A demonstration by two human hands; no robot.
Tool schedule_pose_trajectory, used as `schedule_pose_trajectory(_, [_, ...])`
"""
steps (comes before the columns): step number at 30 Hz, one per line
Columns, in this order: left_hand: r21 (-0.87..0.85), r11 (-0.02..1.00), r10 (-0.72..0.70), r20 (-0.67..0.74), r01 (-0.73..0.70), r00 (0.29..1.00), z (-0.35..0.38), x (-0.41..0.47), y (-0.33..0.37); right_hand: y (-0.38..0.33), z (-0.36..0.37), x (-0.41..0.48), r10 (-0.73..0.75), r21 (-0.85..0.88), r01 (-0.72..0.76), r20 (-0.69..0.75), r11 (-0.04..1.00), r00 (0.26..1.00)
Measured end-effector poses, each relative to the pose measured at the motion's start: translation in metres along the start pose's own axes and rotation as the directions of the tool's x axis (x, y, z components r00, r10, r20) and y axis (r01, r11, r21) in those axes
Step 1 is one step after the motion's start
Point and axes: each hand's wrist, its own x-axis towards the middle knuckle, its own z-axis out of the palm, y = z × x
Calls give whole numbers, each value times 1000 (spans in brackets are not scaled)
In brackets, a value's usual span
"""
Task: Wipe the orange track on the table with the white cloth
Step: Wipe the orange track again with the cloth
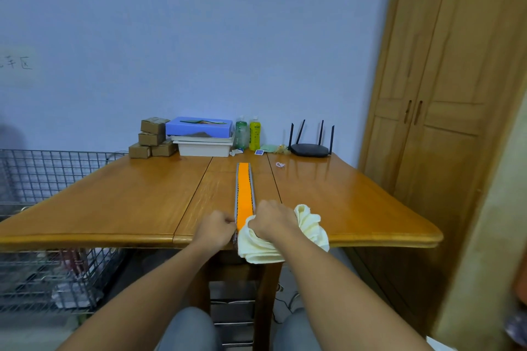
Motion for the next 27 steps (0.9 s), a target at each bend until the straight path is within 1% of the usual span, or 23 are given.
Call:
schedule_pose_trajectory(7, [50,999,8,-9,-7,1000,-1,-23,0,-4,-7,-24,-21,-48,22,2,999,1000])
schedule_pose_trajectory(11, [65,998,20,-14,-19,1000,-3,-34,1,-4,-14,-35,-20,-41,22,37,999,999])
schedule_pose_trajectory(13, [65,998,26,-8,-25,1000,-5,-39,1,-4,-19,-38,-13,-31,15,85,999,996])
schedule_pose_trajectory(18, [60,998,23,-1,-22,1000,-11,-50,1,-1,-39,-39,4,11,-7,269,1000,963])
schedule_pose_trajectory(20, [71,997,30,-12,-29,999,-15,-54,3,2,-45,-40,16,55,-32,260,998,966])
schedule_pose_trajectory(24, [57,998,29,-68,-25,997,-24,-56,10,5,-46,-37,12,137,-36,178,990,984])
schedule_pose_trajectory(27, [15,1000,11,-83,-10,997,-29,-52,14,2,-42,-31,52,230,-74,99,970,994])
